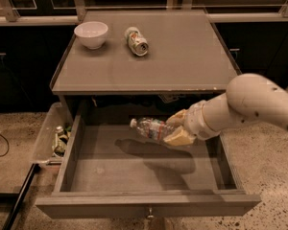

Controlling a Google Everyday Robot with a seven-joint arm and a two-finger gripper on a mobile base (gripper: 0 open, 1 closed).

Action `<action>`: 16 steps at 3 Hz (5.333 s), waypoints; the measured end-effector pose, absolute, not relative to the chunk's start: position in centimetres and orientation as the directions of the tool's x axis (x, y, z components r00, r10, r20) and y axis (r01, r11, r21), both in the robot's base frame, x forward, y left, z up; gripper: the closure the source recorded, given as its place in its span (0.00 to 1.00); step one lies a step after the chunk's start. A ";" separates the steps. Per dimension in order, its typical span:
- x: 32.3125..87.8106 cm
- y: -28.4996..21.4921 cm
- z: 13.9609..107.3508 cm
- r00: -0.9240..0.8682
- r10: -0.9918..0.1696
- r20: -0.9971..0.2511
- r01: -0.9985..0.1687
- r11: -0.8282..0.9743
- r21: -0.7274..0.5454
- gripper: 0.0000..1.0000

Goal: Pick water bottle from top drawer and place on counter

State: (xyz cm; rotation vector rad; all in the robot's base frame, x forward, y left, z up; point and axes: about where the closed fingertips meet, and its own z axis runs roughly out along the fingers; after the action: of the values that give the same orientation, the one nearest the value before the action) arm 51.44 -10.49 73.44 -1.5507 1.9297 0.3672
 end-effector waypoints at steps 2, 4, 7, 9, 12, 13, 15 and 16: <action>51.8 -16.0 88.1 -0.047 -0.806 -0.591 -0.922 0.262 -0.284 1.00; 53.5 -16.9 87.7 -0.072 -0.807 -0.586 -0.904 0.301 -0.304 1.00; 65.8 -19.3 90.7 0.025 -0.768 -0.640 -0.897 0.266 -0.353 1.00; 70.9 -19.4 90.1 0.081 -0.695 -0.714 -0.894 0.266 -0.360 1.00; 72.3 -17.9 85.0 0.020 -0.708 -0.706 -0.929 0.248 -0.275 0.81; 72.3 -17.9 85.0 0.020 -0.708 -0.706 -0.929 0.248 -0.275 0.57; 72.3 -17.9 85.0 0.020 -0.708 -0.706 -0.929 0.248 -0.275 0.11; 72.3 -17.9 85.0 0.020 -0.708 -0.706 -0.929 0.248 -0.275 0.00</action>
Offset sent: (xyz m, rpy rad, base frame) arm 0.0140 -0.1014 0.2226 -0.0943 -0.1874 -0.0343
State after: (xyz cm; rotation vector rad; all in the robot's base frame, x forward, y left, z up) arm 72.28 -17.86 85.02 -1.5151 1.7414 0.3572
